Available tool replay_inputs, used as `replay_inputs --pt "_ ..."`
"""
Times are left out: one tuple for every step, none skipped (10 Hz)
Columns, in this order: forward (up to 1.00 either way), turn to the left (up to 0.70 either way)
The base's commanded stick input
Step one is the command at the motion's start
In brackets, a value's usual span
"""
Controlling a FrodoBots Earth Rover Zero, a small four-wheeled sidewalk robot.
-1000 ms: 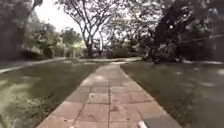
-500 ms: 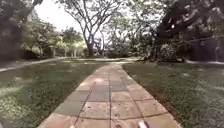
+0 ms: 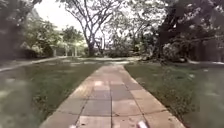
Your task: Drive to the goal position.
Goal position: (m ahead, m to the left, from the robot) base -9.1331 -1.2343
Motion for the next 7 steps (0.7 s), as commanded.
replay_inputs --pt "0.70 0.00" --pt "0.70 0.00" --pt "0.70 0.00" --pt "0.70 0.00" --pt "0.70 0.00" --pt "0.70 0.00" --pt "0.70 0.00"
